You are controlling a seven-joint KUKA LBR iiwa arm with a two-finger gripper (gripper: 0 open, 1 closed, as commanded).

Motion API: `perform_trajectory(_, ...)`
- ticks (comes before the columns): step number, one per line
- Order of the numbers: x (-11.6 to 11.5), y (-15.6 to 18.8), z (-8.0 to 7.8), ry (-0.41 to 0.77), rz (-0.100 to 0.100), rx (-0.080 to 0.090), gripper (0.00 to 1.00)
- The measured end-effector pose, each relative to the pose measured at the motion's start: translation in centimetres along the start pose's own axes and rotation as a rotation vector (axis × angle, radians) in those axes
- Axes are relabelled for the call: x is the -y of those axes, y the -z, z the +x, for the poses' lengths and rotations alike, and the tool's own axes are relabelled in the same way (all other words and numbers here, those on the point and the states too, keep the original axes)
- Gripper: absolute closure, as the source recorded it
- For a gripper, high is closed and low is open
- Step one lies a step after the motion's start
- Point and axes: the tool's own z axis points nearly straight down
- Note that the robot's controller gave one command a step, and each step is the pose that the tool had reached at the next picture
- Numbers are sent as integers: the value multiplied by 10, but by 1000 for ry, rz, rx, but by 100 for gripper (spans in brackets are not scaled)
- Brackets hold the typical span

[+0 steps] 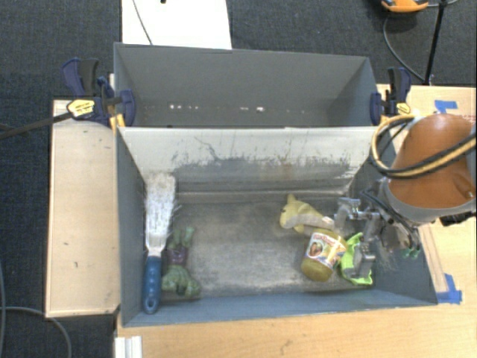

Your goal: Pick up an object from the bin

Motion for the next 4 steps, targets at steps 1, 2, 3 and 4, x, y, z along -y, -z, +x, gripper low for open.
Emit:
perform_trajectory(1, 0, 4, -2, 3, 1, 8, 0)
perform_trajectory(2, -19, -25, -49, -29, 2, 15, 0)
perform_trajectory(3, -23, -42, -68, -8, -2, 10, 0)
perform_trajectory(4, -57, -83, -92, -156, -2, 13, 100)
